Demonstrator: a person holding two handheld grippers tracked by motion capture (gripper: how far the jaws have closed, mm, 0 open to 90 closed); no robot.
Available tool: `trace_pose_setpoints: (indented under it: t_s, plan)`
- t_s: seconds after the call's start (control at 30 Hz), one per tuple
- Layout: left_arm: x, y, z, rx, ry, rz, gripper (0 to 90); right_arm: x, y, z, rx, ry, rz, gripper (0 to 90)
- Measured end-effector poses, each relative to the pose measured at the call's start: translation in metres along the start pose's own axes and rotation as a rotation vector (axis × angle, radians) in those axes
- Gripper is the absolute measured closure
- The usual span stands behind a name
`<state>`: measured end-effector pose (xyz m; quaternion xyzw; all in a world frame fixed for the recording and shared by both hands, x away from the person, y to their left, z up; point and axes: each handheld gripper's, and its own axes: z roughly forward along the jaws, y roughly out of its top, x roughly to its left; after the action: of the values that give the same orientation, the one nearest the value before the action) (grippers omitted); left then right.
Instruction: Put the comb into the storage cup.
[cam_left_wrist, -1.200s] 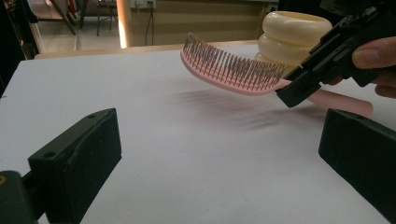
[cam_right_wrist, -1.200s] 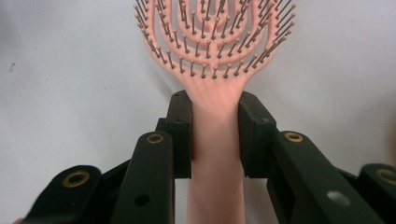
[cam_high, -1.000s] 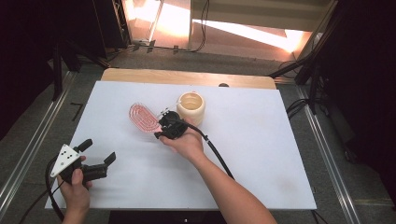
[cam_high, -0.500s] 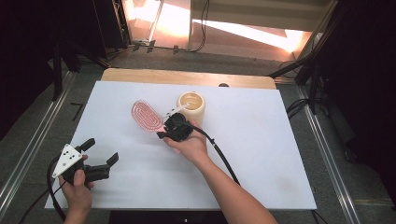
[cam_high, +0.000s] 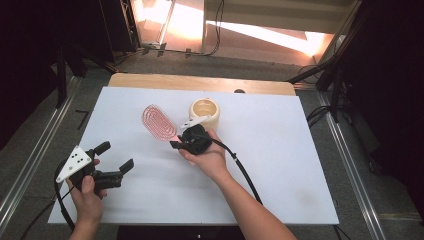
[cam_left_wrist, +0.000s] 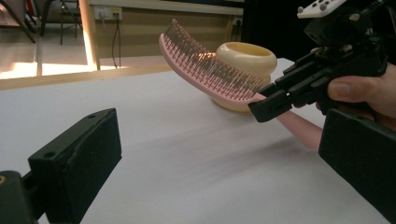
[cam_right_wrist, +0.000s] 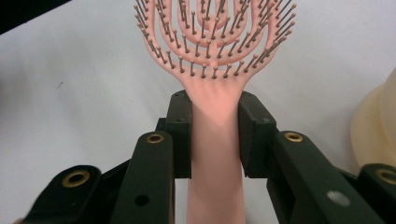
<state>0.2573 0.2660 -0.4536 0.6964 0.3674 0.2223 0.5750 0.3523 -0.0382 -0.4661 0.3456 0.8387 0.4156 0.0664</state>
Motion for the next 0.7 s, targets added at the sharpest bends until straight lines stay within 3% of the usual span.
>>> trace_pose_setpoints:
  t_s: [0.17,0.7]
  plan:
    - [-0.002,0.008,0.008,-0.008,-0.023,-0.017,0.0,-0.001,-0.003,-0.007,-0.028,0.000,-0.011,67.9]
    - [-0.020,0.030,0.042,0.026,-0.075,0.021,0.0,-0.007,-0.016,-0.029,-0.107,0.001,-0.013,67.9]
